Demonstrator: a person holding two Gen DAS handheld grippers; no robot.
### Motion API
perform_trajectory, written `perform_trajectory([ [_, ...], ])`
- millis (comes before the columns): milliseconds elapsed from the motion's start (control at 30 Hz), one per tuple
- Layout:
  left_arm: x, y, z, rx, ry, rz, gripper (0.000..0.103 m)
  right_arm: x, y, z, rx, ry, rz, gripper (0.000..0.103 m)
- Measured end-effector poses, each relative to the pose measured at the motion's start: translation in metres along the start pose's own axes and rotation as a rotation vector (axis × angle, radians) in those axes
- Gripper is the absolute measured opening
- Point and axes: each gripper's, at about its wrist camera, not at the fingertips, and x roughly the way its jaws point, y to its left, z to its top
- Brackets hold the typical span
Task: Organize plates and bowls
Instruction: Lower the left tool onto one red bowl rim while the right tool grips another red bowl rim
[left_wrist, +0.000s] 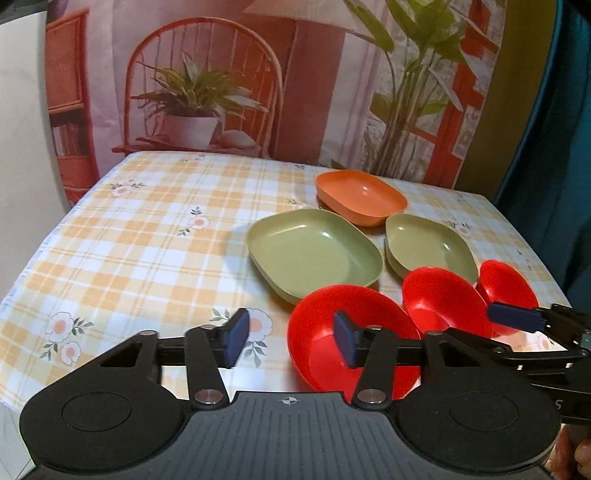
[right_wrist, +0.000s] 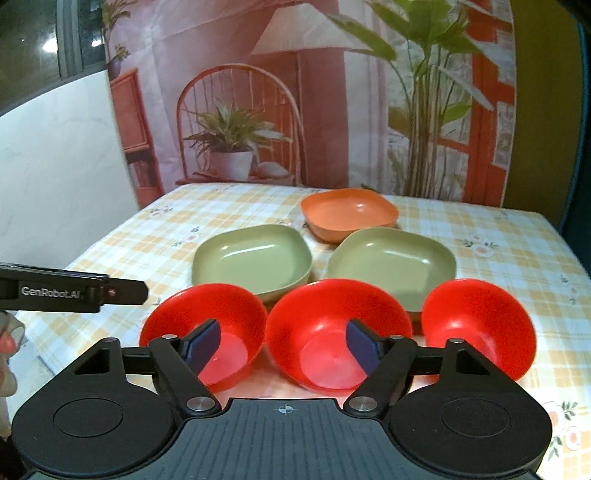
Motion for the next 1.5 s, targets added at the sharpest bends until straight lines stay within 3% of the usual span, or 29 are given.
perform_trajectory([
  [33,0.001,-0.001,0.001,-0.001,0.008,-0.012,0.033,0.001,0.000,-0.001,0.002,0.007,0.002,0.065],
  [133,0.004,-0.001,-0.002,-0.007,0.026,-0.037,0.024,0.005,-0.001,-0.002,0.016,0.029,0.014,0.057],
  [200,0.003,-0.002,-0.003,0.001,0.026,-0.031,0.024,0.006,-0.002,-0.003,0.025,0.039,0.022,0.046],
  [300,0.001,-0.005,-0.004,0.014,0.024,-0.022,0.023,0.007,-0.002,-0.004,0.031,0.047,0.038,0.038],
  [367,-0.003,-0.002,-0.003,-0.002,0.004,-0.007,0.023,0.006,0.000,-0.004,0.027,0.046,0.045,0.038],
  [433,-0.012,0.004,0.001,-0.027,-0.064,0.030,0.023,0.004,0.000,-0.003,0.025,0.041,0.048,0.038],
  [500,-0.020,0.007,0.004,0.001,-0.125,0.059,0.024,0.003,0.000,-0.003,0.030,0.045,0.054,0.038],
  [567,-0.023,0.006,0.006,0.031,-0.135,0.074,0.024,0.005,0.000,-0.003,0.032,0.060,0.064,0.038],
  [800,-0.014,0.003,0.004,0.047,-0.048,-0.021,0.025,0.006,0.006,-0.007,0.034,0.087,0.118,0.039],
  [1000,0.004,0.013,-0.008,-0.016,0.025,-0.049,0.025,0.014,0.006,-0.012,0.059,0.115,0.131,0.035],
  [1300,0.023,0.002,-0.010,0.071,0.077,-0.088,0.025,0.028,0.002,-0.014,0.088,0.129,0.133,0.033],
  [1400,0.030,0.005,-0.010,0.053,0.093,-0.097,0.025,0.032,-0.001,-0.014,0.105,0.129,0.142,0.031],
  [1500,0.035,0.009,-0.012,0.021,0.105,-0.086,0.014,0.037,0.000,-0.014,0.105,0.134,0.153,0.027],
])
